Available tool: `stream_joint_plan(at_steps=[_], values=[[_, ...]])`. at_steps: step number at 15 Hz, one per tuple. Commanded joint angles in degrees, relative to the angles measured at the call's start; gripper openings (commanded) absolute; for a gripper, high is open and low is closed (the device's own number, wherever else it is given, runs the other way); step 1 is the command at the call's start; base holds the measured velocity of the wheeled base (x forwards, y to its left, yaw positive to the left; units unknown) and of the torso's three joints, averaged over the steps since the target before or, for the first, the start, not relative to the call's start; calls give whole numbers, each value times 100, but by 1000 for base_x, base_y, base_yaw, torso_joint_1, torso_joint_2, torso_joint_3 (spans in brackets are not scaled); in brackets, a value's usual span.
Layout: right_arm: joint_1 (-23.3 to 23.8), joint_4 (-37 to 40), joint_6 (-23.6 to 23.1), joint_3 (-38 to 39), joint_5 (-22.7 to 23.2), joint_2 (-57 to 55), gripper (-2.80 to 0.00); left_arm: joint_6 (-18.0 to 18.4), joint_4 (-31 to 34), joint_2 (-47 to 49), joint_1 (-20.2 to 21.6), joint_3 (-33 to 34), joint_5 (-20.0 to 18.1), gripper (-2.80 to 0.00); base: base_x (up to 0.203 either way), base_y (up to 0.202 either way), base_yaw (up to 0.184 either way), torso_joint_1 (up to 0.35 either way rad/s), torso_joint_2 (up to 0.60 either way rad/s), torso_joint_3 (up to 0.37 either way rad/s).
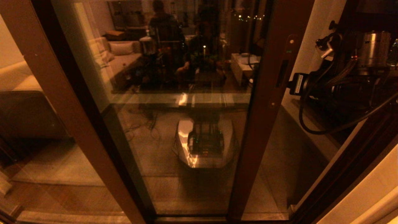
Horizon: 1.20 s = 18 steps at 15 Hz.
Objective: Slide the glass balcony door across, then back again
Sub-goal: Open the slid door
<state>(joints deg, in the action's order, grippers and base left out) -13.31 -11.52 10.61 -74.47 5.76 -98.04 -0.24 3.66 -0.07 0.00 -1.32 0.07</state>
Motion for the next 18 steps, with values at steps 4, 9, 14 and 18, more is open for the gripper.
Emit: stream_joint_plan(at_steps=[4,9,14,18], values=[[-97,-70,3,-58,-191,-212,-280,-2,3,-1,0,0,1,-280,0,0,0,0,0,0],[-426,-210,3,-32,-532,-295,-280,-2,3,-1,0,0,1,-280,0,0,0,0,0,0],[-701,-219,3,-7,-814,-316,-280,-2,3,-1,0,0,1,-280,0,0,0,0,0,0],[-860,-219,12,9,-866,-330,-280,-2,3,-1,0,0,1,-280,0,0,0,0,0,0]])
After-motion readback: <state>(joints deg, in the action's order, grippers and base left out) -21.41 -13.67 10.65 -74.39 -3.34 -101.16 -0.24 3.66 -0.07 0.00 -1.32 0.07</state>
